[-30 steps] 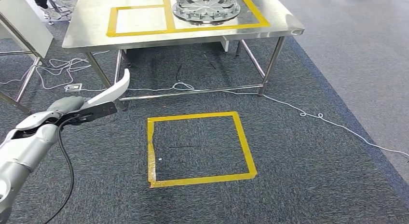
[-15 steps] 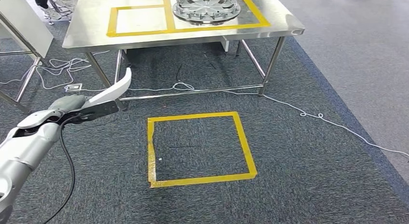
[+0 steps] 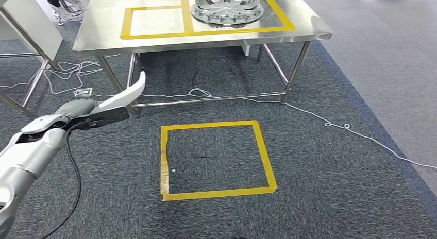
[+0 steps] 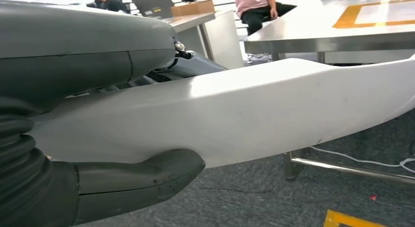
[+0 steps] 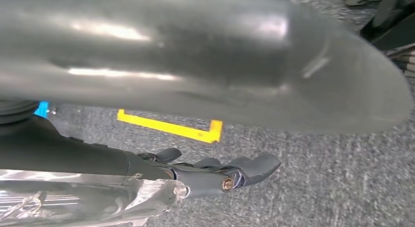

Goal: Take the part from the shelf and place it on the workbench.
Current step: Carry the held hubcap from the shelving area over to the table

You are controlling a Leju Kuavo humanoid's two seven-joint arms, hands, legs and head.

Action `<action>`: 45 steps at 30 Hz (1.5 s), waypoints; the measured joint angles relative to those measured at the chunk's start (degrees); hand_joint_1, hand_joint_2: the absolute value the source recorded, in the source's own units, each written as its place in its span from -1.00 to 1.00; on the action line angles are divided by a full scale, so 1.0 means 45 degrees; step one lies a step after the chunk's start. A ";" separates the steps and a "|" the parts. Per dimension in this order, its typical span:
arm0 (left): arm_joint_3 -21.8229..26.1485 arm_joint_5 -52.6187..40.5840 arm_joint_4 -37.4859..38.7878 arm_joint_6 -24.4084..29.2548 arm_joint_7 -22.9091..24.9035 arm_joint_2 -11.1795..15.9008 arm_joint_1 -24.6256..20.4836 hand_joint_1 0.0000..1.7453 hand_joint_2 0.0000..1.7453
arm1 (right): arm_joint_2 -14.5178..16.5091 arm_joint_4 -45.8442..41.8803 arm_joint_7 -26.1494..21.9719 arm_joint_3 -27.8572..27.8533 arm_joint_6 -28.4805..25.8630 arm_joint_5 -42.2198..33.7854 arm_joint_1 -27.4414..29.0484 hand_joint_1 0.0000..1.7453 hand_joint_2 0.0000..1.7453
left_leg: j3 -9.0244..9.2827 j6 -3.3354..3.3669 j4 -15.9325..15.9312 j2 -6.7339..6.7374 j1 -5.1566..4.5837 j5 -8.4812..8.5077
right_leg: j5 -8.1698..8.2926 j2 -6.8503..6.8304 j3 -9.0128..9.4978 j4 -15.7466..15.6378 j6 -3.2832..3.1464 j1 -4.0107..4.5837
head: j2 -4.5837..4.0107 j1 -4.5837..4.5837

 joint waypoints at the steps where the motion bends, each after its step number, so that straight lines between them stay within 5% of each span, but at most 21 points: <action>1: -0.0016 0.0000 0.0007 0.0000 -0.0019 0.0000 -0.0025 1.00 1.00 | 0.0007 0.0006 -0.0008 -0.0024 -0.0001 0.0000 -0.0007 -1.00 -1.00 | 0.0053 -0.0090 0.0029 -0.0014 0.0001 -0.0081 | 0.0310 0.0029 0.0466 -0.0871 0.0020 -0.0022 | 0.0000 0.0015; 3: -0.0043 -0.0005 0.0021 -0.0001 -0.0053 0.0008 -0.0091 1.00 1.00 | 0.0029 0.0022 -0.0027 -0.0067 0.0001 0.0004 -0.0019 -1.00 -1.00 | 0.0095 -0.0252 0.0079 -0.0036 -0.0031 -0.0214 | 0.0492 0.0094 0.1001 -0.1859 -0.0102 -0.0047 | 0.0000 0.0031; 8: -0.0149 -0.0019 0.0029 0.0004 -0.0099 0.0030 -0.0170 1.00 1.00 | 0.0040 0.0030 -0.0052 -0.0089 0.0006 0.0031 -0.0003 -1.00 -1.00 | -0.0025 -0.0565 0.0559 -0.0018 0.0002 -0.0636 | 0.0147 0.0132 0.1244 -0.1939 -0.0654 -0.0022 | 0.0000 -0.0061; 11: -0.0212 -0.0019 0.0056 0.0004 -0.0106 0.0047 -0.0150 1.00 1.00 | 0.0039 0.0030 -0.0058 -0.0090 0.0006 0.0034 0.0005 -1.00 -1.00 | -0.1549 -0.0609 0.3081 -0.0003 0.0003 -0.1480 | -0.0109 0.0127 0.1506 -0.1950 -0.0808 0.0004 | 0.0000 -0.0125; 13: -0.0255 -0.0019 0.0101 0.0000 -0.0103 0.0050 -0.0049 1.00 1.00 | 0.0039 0.0030 -0.0058 -0.0092 0.0006 0.0034 0.0054 -1.00 -1.00 | -0.2346 -0.0571 0.3890 -0.0002 0.0003 -0.1219 | -0.0366 0.0134 0.1810 -0.1950 -0.0813 0.0022 | 0.0000 -0.0128; 16: -0.0288 -0.0019 0.0151 0.0002 -0.0104 0.0079 0.0009 1.00 1.00 | 0.0039 0.0032 -0.0056 -0.0095 0.0006 0.0033 0.0087 -1.00 -1.00 | -0.1947 -0.0457 0.1935 0.0052 -0.0025 0.0718 | -0.0880 0.0140 0.2442 -0.1966 -0.0706 0.0042 | 0.0000 -0.0124; 17: -0.0289 -0.0021 0.0163 0.0006 -0.0104 0.0101 0.0000 1.00 1.00 | 0.0039 0.0033 -0.0056 -0.0095 0.0006 0.0032 0.0075 -1.00 -1.00 | -0.1640 -0.0412 0.1144 0.0091 -0.0066 0.1076 | -0.1055 0.0149 0.2594 -0.1982 -0.0631 0.0060 | 0.0000 -0.0137; 21: -0.0299 -0.0049 0.0182 0.0023 -0.0103 0.0149 -0.0027 1.00 1.00 | 0.0024 0.0035 -0.0046 -0.0095 0.0006 0.0027 0.0017 -1.00 -1.00 | -0.1092 -0.0148 0.0185 0.0114 -0.0126 0.0722 | -0.1227 0.0094 0.2949 -0.2082 -0.0305 0.0090 | 0.0001 -0.0148; 23: -0.0299 -0.0069 0.0187 0.0049 -0.0101 0.0170 0.0002 1.00 1.00 | 0.0015 0.0038 -0.0045 -0.0095 0.0006 0.0027 -0.0032 -1.00 -1.00 | -0.0791 0.0022 0.0102 0.0083 -0.0071 0.0491 | -0.0942 0.0074 0.2490 -0.1146 -0.0153 0.0083 | 0.0001 -0.0118; 25: -0.0299 -0.0069 0.0215 0.0069 -0.0086 0.0175 0.0109 1.00 1.00 | 0.0016 0.0046 -0.0040 -0.0095 0.0006 0.0029 -0.0036 -1.00 -1.00 | -0.0402 0.0125 0.0061 0.0068 -0.0045 0.0185 | -0.1060 0.0067 0.1392 0.0500 -0.0035 0.0065 | 0.0000 -0.0077; 27: -0.0307 -0.0068 0.0249 0.0075 -0.0067 0.0165 0.0267 1.00 1.00 | 0.0018 0.0053 -0.0027 -0.0097 0.0005 0.0028 0.0044 -1.00 -1.00 | 0.0017 0.0164 0.0048 0.0033 -0.0047 -0.0179 | -0.1967 0.0064 0.0338 0.1510 0.0005 0.0065 | 0.0000 -0.0044; 29: -0.0333 -0.0068 0.0261 0.0079 -0.0049 0.0128 0.0362 1.00 1.00 | 0.0012 0.0055 -0.0022 -0.0103 0.0002 0.0026 0.0105 -1.00 -1.00 | 0.0493 0.0154 0.0044 -0.0036 -0.0044 -0.0572 | -0.2551 0.0065 -0.0263 0.1252 -0.0041 0.0087 | 0.0000 -0.0009; 30: -0.0346 -0.0068 0.0260 0.0080 -0.0039 0.0104 0.0374 1.00 1.00 | 0.0007 0.0055 -0.0022 -0.0107 0.0001 0.0026 0.0121 -1.00 -1.00 | 0.0748 0.0131 0.0044 -0.0062 -0.0043 -0.0781 | -0.2277 0.0065 -0.0382 0.0684 -0.0097 0.0105 | 0.0000 0.0010; 33: -0.0367 -0.0069 0.0274 0.0084 0.0003 0.0040 0.0382 1.00 1.00 | 0.0000 0.0056 -0.0016 -0.0146 0.0002 0.0026 0.0227 -1.00 -1.00 | 0.1446 -0.0016 0.0032 -0.0109 -0.0095 -0.1454 | 0.0578 0.0081 -0.0324 -0.1485 -0.0367 0.0192 | 0.0000 0.0035; 34: -0.0368 -0.0070 0.0279 0.0086 0.0015 0.0025 0.0360 1.00 1.00 | 0.0000 0.0057 -0.0007 -0.0160 0.0004 0.0026 0.0253 -1.00 -1.00 | 0.1650 -0.0092 -0.0001 -0.0128 -0.0118 -0.1617 | 0.1250 0.0091 -0.0250 -0.1841 -0.0463 0.0217 | 0.0001 0.0019; 35: -0.0365 -0.0069 0.0280 0.0093 0.0023 0.0019 0.0304 1.00 1.00 | 0.0000 0.0058 -0.0002 -0.0169 0.0002 0.0024 0.0247 -1.00 -1.00 | 0.1803 -0.0173 0.0006 -0.0148 -0.0136 -0.1679 | 0.1459 0.0090 -0.0152 -0.1978 -0.0558 0.0232 | 0.0001 0.0011; 37: -0.0353 -0.0067 0.0256 0.0115 0.0028 0.0012 0.0154 1.00 1.00 | 0.0002 0.0060 -0.0010 -0.0170 -0.0001 0.0024 0.0153 -1.00 -1.00 | 0.1670 -0.0316 0.0516 -0.0139 -0.0142 -0.1366 | 0.1303 0.0086 0.0153 -0.2042 -0.0722 0.0189 | 0.0002 -0.0023; 40: -0.0362 -0.0063 0.0273 0.0132 0.0038 -0.0011 0.0183 1.00 1.00 | -0.0004 0.0061 -0.0021 -0.0178 -0.0013 0.0025 0.0111 -1.00 -1.00 | 0.0326 -0.0440 0.2719 -0.0079 -0.0145 -0.1071 | 0.0996 0.0141 0.0921 -0.2481 -0.0857 0.0105 | 0.0001 -0.0092; 43: -0.0379 -0.0063 0.0341 0.0128 0.0052 -0.0023 0.0410 1.00 1.00 | -0.0001 0.0064 -0.0019 -0.0193 -0.0006 0.0024 0.0207 -1.00 -1.00 | -0.0850 -0.0476 0.3437 -0.0072 -0.0136 -0.2821 | 0.0552 0.0223 0.1845 -0.2881 -0.0824 0.0084 | 0.0001 -0.0114; 44: -0.0376 -0.0063 0.0352 0.0129 0.0052 -0.0021 0.0425 1.00 1.00 | 0.0000 0.0066 -0.0020 -0.0197 -0.0002 0.0024 0.0227 -1.00 -1.00 | -0.1089 -0.0485 0.3191 -0.0070 -0.0133 -0.3228 | 0.0372 0.0245 0.2137 -0.2948 -0.0792 0.0077 | 0.0001 -0.0119; 45: -0.0373 -0.0062 0.0357 0.0135 0.0052 -0.0012 0.0418 1.00 1.00 | 0.0000 0.0067 -0.0023 -0.0200 0.0001 0.0025 0.0235 -1.00 -1.00 | -0.1245 -0.0502 0.2723 -0.0057 -0.0124 -0.3144 | 0.0173 0.0261 0.2417 -0.2981 -0.0754 0.0063 | 0.0000 -0.0117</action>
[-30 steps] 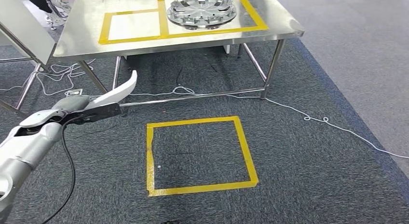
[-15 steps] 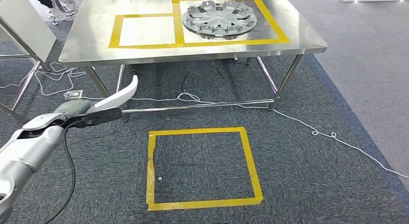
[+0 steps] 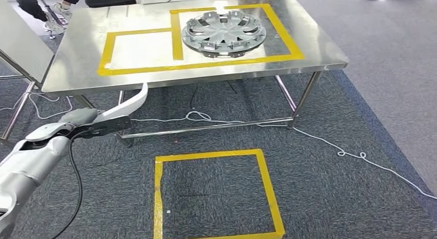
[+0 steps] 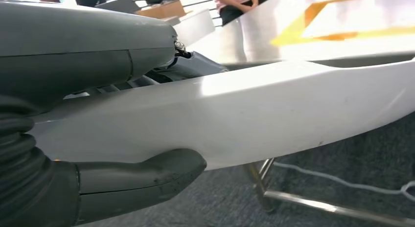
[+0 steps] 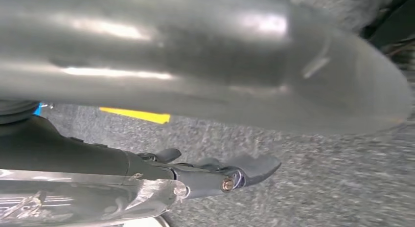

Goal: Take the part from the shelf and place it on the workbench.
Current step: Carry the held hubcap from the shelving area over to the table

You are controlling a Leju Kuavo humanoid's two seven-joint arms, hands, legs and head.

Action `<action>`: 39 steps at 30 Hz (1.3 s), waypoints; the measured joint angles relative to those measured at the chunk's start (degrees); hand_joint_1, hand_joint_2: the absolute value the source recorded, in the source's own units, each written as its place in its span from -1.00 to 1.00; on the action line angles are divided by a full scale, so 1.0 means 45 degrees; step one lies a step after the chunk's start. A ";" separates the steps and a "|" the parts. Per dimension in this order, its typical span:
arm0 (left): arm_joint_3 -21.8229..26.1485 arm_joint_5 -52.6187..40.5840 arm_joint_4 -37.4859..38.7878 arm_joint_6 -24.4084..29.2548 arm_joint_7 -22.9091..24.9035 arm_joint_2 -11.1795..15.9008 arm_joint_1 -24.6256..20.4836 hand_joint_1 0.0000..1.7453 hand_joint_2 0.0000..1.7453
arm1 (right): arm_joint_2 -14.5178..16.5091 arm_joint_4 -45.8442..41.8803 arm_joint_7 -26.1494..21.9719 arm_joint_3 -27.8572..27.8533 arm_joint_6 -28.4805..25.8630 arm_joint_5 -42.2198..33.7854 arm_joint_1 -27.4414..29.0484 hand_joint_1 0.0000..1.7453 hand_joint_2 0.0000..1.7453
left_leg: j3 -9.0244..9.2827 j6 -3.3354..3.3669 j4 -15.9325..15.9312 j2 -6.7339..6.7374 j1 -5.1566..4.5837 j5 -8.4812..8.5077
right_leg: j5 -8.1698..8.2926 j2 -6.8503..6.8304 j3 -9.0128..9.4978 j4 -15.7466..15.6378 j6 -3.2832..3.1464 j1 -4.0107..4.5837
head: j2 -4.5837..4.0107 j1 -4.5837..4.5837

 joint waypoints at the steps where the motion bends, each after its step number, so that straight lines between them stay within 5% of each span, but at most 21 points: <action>1: 0.0004 0.0002 0.0000 0.0010 0.0002 0.0010 -0.0003 1.00 1.00 | 0.0000 0.0001 -0.0001 -0.0003 0.0000 0.0001 0.0005 -1.00 -1.00 | -0.0074 -0.0027 -0.0677 0.0049 0.0023 0.0732 | -0.0203 0.0009 0.0247 -0.0010 0.0044 -0.0012 | 0.0000 -0.0006; 3: 0.0013 0.0033 0.0004 0.0046 0.0032 0.0023 0.0010 1.00 1.00 | -0.0005 0.0002 -0.0004 -0.0010 -0.0004 0.0007 0.0010 -1.00 -1.00 | -0.0115 -0.0038 -0.2302 0.0226 0.0084 0.3223 | -0.0652 0.0028 0.0634 0.0083 0.0165 0.0027 | 0.0000 -0.0047; 4: 0.0026 0.0052 -0.0017 0.0080 0.0058 0.0018 0.0013 1.00 1.00 | -0.0011 0.0002 0.0002 -0.0014 -0.0009 0.0012 0.0006 -1.00 -1.00 | -0.0111 0.0007 -0.2824 0.0294 0.0101 0.4162 | -0.0881 0.0025 0.0755 0.0094 0.0241 0.0053 | 0.0000 -0.0056; 5: 0.0054 0.0074 -0.0067 0.0119 0.0083 0.0012 -0.0025 1.00 1.00 | -0.0022 0.0002 0.0005 -0.0017 -0.0013 0.0020 -0.0007 -1.00 -1.00 | -0.0102 0.0093 -0.3097 0.0317 0.0107 0.4615 | -0.1020 0.0015 0.0849 0.0175 0.0339 0.0079 | 0.0000 -0.0061; 7: 0.0129 0.0094 -0.0215 0.0212 0.0136 -0.0001 -0.0207 1.00 1.00 | -0.0040 0.0002 0.0007 -0.0021 -0.0019 0.0032 -0.0084 -1.00 -1.00 | 0.0010 0.0318 -0.3039 0.0265 0.0111 0.4493 | -0.1046 -0.0043 0.0824 0.0532 0.0494 0.0056 | 0.0000 0.0005; 9: 0.0205 0.0102 -0.0335 0.0303 0.0208 -0.0005 -0.0405 1.00 1.00 | -0.0042 0.0002 0.0001 -0.0021 -0.0018 0.0038 -0.0204 -1.00 -1.00 | 0.0207 0.0518 -0.2994 0.0222 0.0113 0.4287 | -0.0988 -0.0109 0.0221 0.1751 0.0604 0.0029 | 0.0001 0.0079; 12: 0.0292 0.0106 -0.0414 0.0370 0.0300 -0.0011 -0.0490 1.00 1.00 | -0.0021 0.0012 0.0010 -0.0033 -0.0015 0.0046 -0.0254 -1.00 -1.00 | 0.0592 0.0668 -0.2997 0.0184 0.0048 0.3917 | -0.2065 -0.0152 -0.1254 0.3906 0.0694 0.0030 | 0.0001 0.0143; 14: 0.0334 0.0104 -0.0469 0.0369 0.0322 -0.0024 -0.0530 1.00 1.00 | -0.0015 0.0017 0.0019 -0.0052 -0.0015 0.0054 -0.0230 -1.00 -1.00 | 0.0865 0.0698 -0.2996 0.0129 -0.0008 0.3673 | -0.2636 -0.0151 -0.1827 0.4092 0.0636 0.0064 | 0.0000 0.0159; 15: 0.0353 0.0098 -0.0508 0.0364 0.0338 -0.0038 -0.0572 1.00 1.00 | -0.0015 0.0017 0.0021 -0.0061 -0.0015 0.0057 -0.0229 -1.00 -1.00 | 0.1003 0.0696 -0.2997 0.0100 -0.0032 0.3559 | -0.2404 -0.0151 -0.1900 0.3658 0.0564 0.0097 | 0.0000 0.0172; 18: 0.0414 0.0064 -0.0614 0.0326 0.0388 -0.0100 -0.0748 1.00 1.00 | -0.0018 0.0017 0.0032 -0.0073 -0.0015 0.0068 -0.0210 -1.00 -1.00 | 0.1327 0.0622 -0.2984 0.0062 -0.0092 0.3270 | -0.0130 -0.0161 -0.1625 0.1251 0.0215 0.0274 | 0.0000 0.0176; 20: 0.0453 0.0052 -0.0699 0.0295 0.0459 -0.0114 -0.0873 1.00 1.00 | -0.0016 0.0019 0.0046 -0.0075 -0.0016 0.0078 -0.0182 -1.00 -1.00 | 0.1377 0.0519 -0.2952 0.0044 -0.0129 0.3128 | 0.0666 -0.0176 -0.1494 0.0483 0.0065 0.0352 | 0.0000 0.0168; 24: 0.0533 0.0047 -0.0887 0.0268 0.0516 -0.0155 -0.1146 1.00 1.00 | -0.0001 0.0030 0.0055 -0.0074 -0.0024 0.0082 -0.0232 -1.00 -1.00 | 0.1342 0.0588 -0.2890 0.0051 -0.0144 0.3114 | 0.0773 -0.0097 -0.1480 0.0442 0.0182 0.0348 | 0.0000 0.0160; 31: 0.0561 0.0043 -0.0986 0.0268 0.0537 -0.0235 -0.1162 1.00 1.00 | 0.0016 0.0040 0.0055 -0.0074 -0.0044 0.0086 -0.0197 -1.00 -1.00 | 0.1532 0.0481 -0.3144 0.0080 -0.0143 0.3045 | 0.0671 -0.0004 -0.1437 0.0454 0.0013 0.0355 | 0.0000 0.0164; 39: 0.0564 0.0007 -0.1219 0.0256 0.0574 -0.0243 -0.1402 1.00 1.00 | 0.0019 0.0041 0.0055 -0.0074 -0.0044 0.0090 -0.0247 -1.00 -1.00 | 0.1544 0.0382 -0.3145 0.0078 -0.0146 0.3098 | 0.0734 -0.0022 -0.1406 0.0467 -0.0014 0.0343 | 0.0000 0.0171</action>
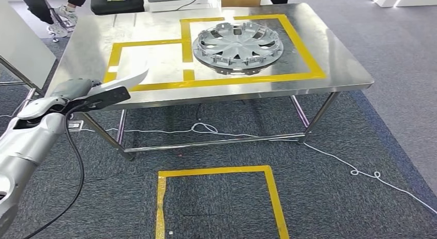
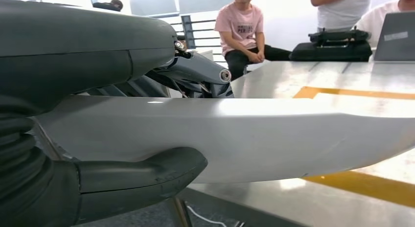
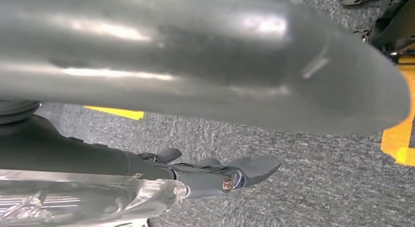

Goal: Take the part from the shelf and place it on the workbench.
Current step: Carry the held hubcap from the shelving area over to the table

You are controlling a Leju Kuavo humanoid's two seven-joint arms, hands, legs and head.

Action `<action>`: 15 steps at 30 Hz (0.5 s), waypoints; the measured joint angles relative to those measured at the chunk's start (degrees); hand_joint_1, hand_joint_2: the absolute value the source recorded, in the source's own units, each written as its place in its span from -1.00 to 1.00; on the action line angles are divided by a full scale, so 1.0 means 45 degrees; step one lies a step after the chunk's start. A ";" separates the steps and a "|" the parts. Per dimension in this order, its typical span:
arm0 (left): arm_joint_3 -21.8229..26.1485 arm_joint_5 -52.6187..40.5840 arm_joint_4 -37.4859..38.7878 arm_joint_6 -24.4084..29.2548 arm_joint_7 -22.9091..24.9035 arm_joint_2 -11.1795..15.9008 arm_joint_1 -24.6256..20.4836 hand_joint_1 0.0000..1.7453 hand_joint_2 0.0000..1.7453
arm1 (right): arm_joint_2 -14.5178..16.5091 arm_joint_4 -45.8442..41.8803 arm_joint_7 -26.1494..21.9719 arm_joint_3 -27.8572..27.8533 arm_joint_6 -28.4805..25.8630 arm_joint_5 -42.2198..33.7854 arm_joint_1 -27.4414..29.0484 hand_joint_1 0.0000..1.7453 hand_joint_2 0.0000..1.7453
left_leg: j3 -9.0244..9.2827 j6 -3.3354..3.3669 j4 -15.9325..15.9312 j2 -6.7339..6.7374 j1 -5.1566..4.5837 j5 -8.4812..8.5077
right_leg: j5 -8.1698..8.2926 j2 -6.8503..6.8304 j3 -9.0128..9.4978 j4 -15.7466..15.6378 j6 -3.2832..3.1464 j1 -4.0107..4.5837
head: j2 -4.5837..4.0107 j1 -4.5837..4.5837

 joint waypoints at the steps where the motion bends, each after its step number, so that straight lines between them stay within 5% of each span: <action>1: -0.0001 -0.0019 -0.0021 -0.0017 0.0023 -0.0001 -0.0058 1.00 1.00 | 0.0000 0.0000 -0.0001 0.0000 0.0000 0.0004 -0.0003 -1.00 -1.00 | 0.0000 -0.0001 0.0002 0.0000 -0.0005 0.0006 | 0.0010 -0.0001 0.0002 -0.0001 0.0007 -0.0007 | 0.0000 0.0000; 15: -0.0040 -0.0067 -0.0081 -0.0209 0.0141 -0.0078 -0.0422 1.00 1.00 | 0.0000 0.0000 -0.0019 0.0000 0.0000 0.0028 -0.0017 -1.00 -1.00 | 0.0004 0.0022 0.0008 -0.0001 -0.0036 0.0027 | 0.0038 -0.0010 0.0003 -0.0001 0.0037 -0.0042 | 0.0000 -0.0002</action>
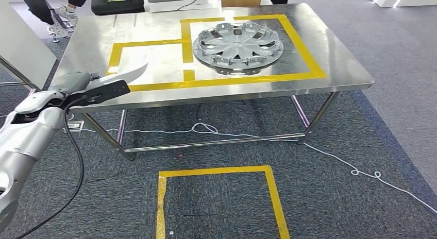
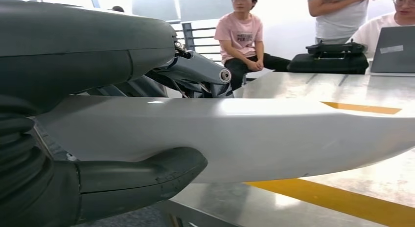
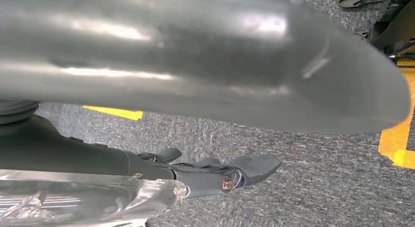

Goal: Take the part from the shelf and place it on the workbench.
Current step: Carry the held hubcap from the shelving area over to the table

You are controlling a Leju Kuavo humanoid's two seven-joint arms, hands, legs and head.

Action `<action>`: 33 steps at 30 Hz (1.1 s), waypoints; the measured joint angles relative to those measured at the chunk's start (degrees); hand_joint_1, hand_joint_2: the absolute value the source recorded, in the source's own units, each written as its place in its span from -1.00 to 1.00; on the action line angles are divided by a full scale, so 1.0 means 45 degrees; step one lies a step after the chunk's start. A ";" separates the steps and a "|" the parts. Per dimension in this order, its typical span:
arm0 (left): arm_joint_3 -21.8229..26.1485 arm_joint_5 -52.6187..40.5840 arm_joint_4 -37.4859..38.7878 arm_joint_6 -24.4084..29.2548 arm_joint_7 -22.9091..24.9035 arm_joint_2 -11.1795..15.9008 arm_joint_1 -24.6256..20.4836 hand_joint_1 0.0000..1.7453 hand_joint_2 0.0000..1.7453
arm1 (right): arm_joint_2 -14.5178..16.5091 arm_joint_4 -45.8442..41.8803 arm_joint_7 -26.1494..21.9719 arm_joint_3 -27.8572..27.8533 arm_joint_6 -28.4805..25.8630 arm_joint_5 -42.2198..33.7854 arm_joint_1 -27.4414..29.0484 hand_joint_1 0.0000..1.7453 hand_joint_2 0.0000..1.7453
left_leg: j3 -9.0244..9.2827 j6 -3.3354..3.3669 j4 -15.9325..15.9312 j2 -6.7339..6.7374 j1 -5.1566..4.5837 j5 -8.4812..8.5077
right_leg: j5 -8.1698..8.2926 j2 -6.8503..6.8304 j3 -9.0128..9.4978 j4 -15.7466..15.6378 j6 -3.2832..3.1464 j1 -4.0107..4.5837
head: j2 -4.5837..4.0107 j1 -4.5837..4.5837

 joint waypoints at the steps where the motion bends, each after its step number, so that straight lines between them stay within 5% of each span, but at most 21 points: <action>1: -0.0011 -0.0011 0.0001 -0.0071 0.0001 -0.0006 -0.0014 1.00 1.00 | 0.0000 0.0000 0.0000 0.0000 0.0000 0.0002 -0.0001 -1.00 -1.00 | 0.0000 0.0000 0.0000 0.0000 0.0000 0.0000 | 0.0000 0.0000 -0.0001 0.0000 0.0000 0.0000 | 0.0000 0.0001; 9: -0.0445 -0.0087 0.0205 -0.0464 -0.0226 -0.0234 -0.0109 1.00 1.00 | 0.0000 0.0005 -0.0040 0.0000 0.0059 0.0022 -0.0051 -1.00 -1.00 | -0.0029 0.0128 0.0096 -0.0001 -0.0054 -0.0059 | 0.0007 -0.0001 0.0006 -0.0010 0.0079 -0.0048 | 0.0000 -0.0002; 13: -0.0593 0.0060 0.0310 -0.0459 -0.0309 -0.0245 -0.0271 1.00 1.00 | -0.0004 0.0009 0.0034 -0.0001 0.0068 0.0021 -0.0048 -1.00 -1.00 | 0.0006 0.0343 -0.0005 0.0005 -0.0031 -0.0109 | 0.0064 -0.0017 -0.0010 0.0161 0.0237 -0.0059 | 0.0000 -0.0001; 15: -0.0639 0.0141 0.0327 -0.0459 -0.0378 -0.0251 -0.0314 1.00 1.00 | -0.0011 0.0010 0.0033 -0.0001 0.0074 0.0023 -0.0061 -1.00 -1.00 | 0.0136 0.0433 -0.0045 0.0018 0.0042 -0.0136 | -0.0262 -0.0045 -0.0319 0.0794 0.0350 -0.0070 | 0.0000 0.0041; 19: -0.0718 0.0168 0.0390 -0.0469 -0.0424 -0.0259 -0.0302 1.00 1.00 | -0.0010 0.0016 -0.0029 -0.0001 0.0078 0.0039 -0.0048 -1.00 -1.00 | 0.0383 0.0407 -0.0043 0.0015 0.0116 -0.0342 | -0.1402 -0.0089 -0.1969 0.3805 0.0613 -0.0255 | 0.0000 0.0087; 21: -0.0761 0.0175 0.0436 -0.0479 -0.0424 -0.0259 -0.0292 1.00 1.00 | -0.0011 0.0019 -0.0034 -0.0004 0.0078 0.0041 -0.0013 -1.00 -1.00 | 0.0642 0.0261 -0.0038 -0.0002 0.0216 -0.0522 | -0.0956 -0.0107 -0.1949 0.3487 0.0724 -0.0366 | 0.0000 0.0092; 23: -0.0806 0.0180 0.0453 -0.0483 -0.0426 -0.0259 -0.0298 1.00 1.00 | 0.0002 0.0033 -0.0035 -0.0004 0.0079 0.0041 0.0008 -1.00 -1.00 | 0.1006 0.0026 -0.0022 -0.0007 0.0338 -0.0780 | 0.0022 -0.0131 -0.1160 0.1713 0.0901 -0.0500 | 0.0000 0.0117; 25: -0.0835 0.0180 0.0455 -0.0483 -0.0429 -0.0253 -0.0348 1.00 1.00 | 0.0039 0.0069 -0.0038 -0.0001 0.0085 0.0043 -0.0012 -1.00 -1.00 | 0.1209 -0.0197 -0.0021 -0.0003 0.0370 -0.1026 | 0.0266 -0.0117 -0.0557 0.0454 0.0820 -0.0552 | 0.0000 0.0177; 29: -0.0878 0.0228 0.0454 -0.0483 -0.0446 -0.0261 -0.0425 1.00 1.00 | 0.0056 0.0092 -0.0032 -0.0004 0.0081 0.0046 -0.0027 -1.00 -1.00 | 0.1077 -0.0516 0.0420 -0.0014 0.0384 -0.0868 | -0.0116 -0.0065 -0.0260 0.0283 0.0244 -0.0511 | 0.0000 0.0153; 31: -0.0900 0.0277 0.0455 -0.0483 -0.0453 -0.0265 -0.0412 1.00 1.00 | 0.0053 0.0092 -0.0033 -0.0002 0.0078 0.0050 -0.0026 -1.00 -1.00 | 0.0182 -0.0576 0.1792 0.0007 0.0385 -0.0811 | -0.0286 -0.0028 -0.0023 0.0213 0.0091 -0.0501 | 0.0000 0.0095; 33: -0.0930 0.0291 0.0475 -0.0484 -0.0444 -0.0256 -0.0314 1.00 1.00 | 0.0053 0.0092 -0.0033 -0.0001 0.0080 0.0053 0.0017 -1.00 -1.00 | -0.1022 -0.0562 0.3293 0.0011 0.0347 -0.1471 | -0.0535 0.0014 0.0281 0.0149 0.0023 -0.0469 | 0.0000 0.0046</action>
